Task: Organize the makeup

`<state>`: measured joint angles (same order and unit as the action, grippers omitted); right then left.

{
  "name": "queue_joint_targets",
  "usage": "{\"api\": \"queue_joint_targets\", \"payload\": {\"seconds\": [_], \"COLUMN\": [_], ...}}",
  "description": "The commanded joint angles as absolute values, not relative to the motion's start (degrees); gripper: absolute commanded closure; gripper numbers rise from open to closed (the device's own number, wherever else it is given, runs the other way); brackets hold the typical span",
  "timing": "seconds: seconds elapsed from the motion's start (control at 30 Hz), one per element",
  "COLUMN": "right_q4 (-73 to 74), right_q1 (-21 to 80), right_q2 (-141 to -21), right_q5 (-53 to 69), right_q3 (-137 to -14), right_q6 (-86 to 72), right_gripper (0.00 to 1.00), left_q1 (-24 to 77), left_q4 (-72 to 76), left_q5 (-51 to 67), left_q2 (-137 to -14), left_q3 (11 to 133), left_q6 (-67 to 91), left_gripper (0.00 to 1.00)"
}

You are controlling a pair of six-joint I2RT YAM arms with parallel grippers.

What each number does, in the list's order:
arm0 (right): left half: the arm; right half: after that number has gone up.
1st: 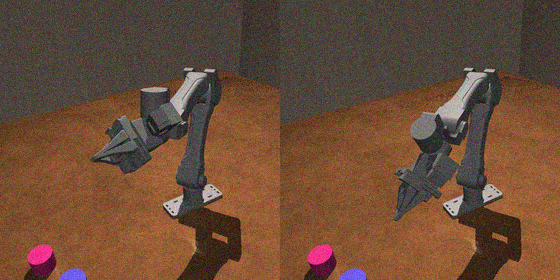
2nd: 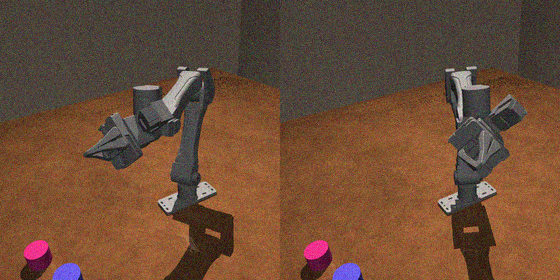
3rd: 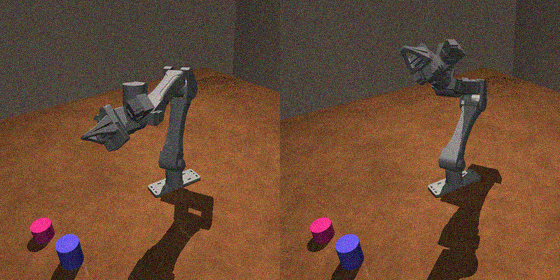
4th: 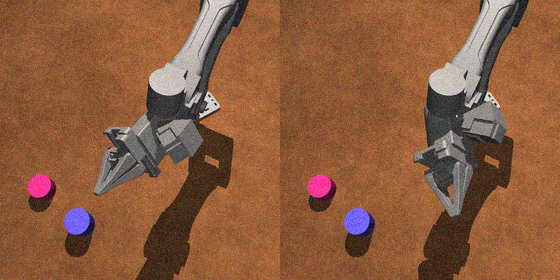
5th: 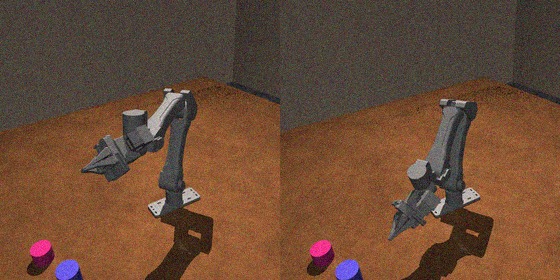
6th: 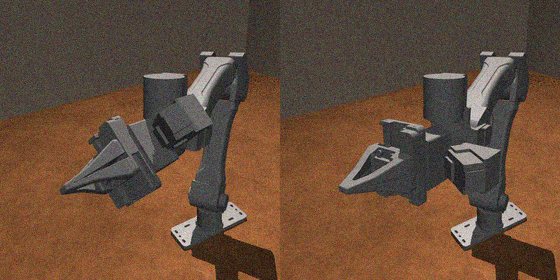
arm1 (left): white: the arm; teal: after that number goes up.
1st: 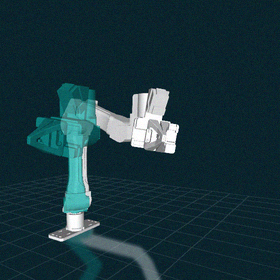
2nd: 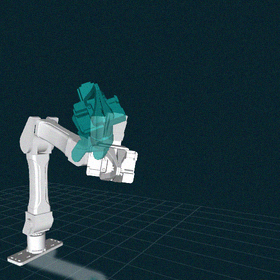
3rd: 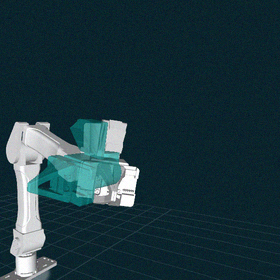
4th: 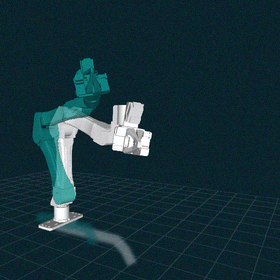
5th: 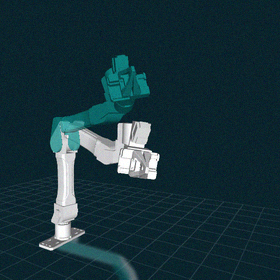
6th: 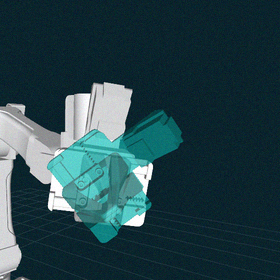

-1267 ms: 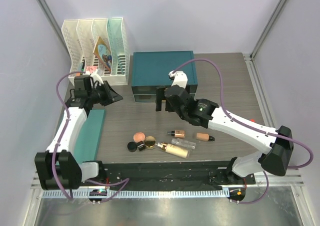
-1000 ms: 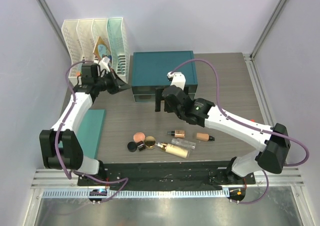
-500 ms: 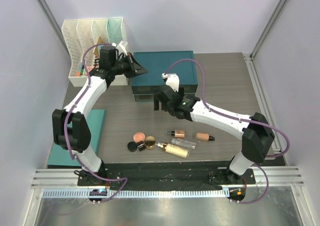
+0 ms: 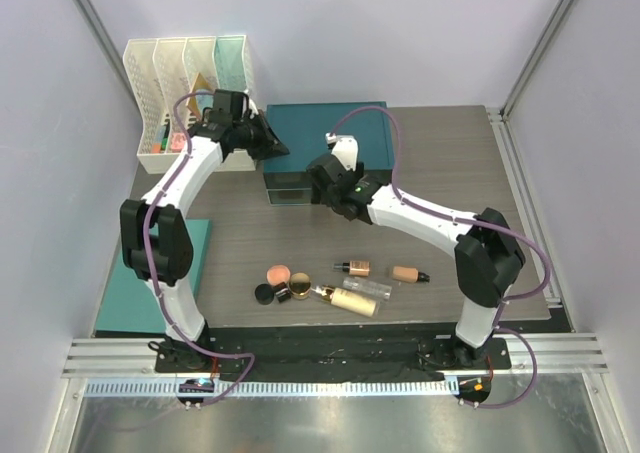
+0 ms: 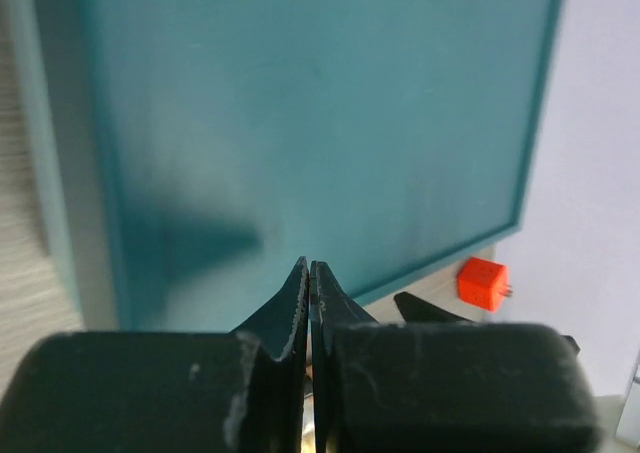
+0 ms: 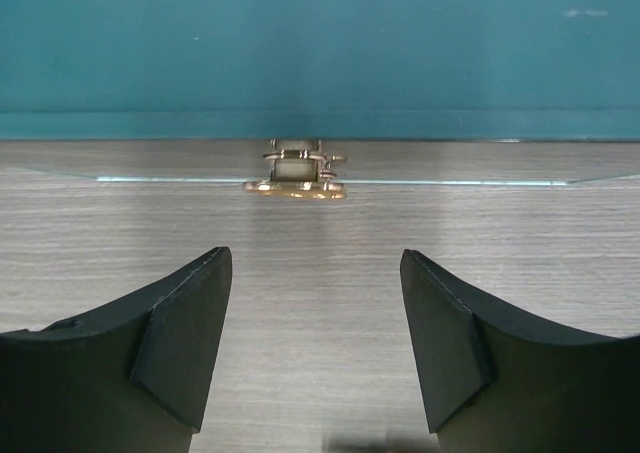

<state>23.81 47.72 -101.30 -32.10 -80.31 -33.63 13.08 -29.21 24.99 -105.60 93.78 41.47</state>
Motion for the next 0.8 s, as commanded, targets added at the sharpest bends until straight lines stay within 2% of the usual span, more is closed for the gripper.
{"api": "queue_joint_targets", "payload": {"seconds": [0.0,0.27,0.47,0.63,0.73,0.77], "right_q4": [22.1,21.6,20.3,20.1,19.7,19.5], "right_q1": [47.5,46.8,46.8,46.7,46.6,46.7], "right_q2": [-102.8,-105.3,-105.6,-105.7,-106.0,-106.1], "right_q5": [-32.2,-33.6,-34.7,-38.0,-39.0,-39.5], "right_q3": [-83.9,-85.3,-85.6,-85.8,-86.0,-86.1], "right_q6": [-34.6,-36.4,-36.2,-36.0,-35.6,-35.3], "right_gripper": [0.26,0.28,0.42,0.48,0.57,0.66], "left_q1": [14.0,14.6,14.6,14.6,14.6,14.6], "left_q4": [-40.7,-42.0,-42.1,-42.1,-41.7,-41.7], "left_q5": [18.2,21.2,22.0,22.4,22.6,22.5], "left_q2": [-108.6,-110.0,-110.7,-110.7,-110.4,-110.4], "left_q3": [99.8,99.8,99.2,98.6,97.7,97.6], "left_q6": [38.2,37.4,36.7,36.2,36.0,36.0], "left_gripper": [1.00,1.00,1.00,1.00,1.00,1.00]}}
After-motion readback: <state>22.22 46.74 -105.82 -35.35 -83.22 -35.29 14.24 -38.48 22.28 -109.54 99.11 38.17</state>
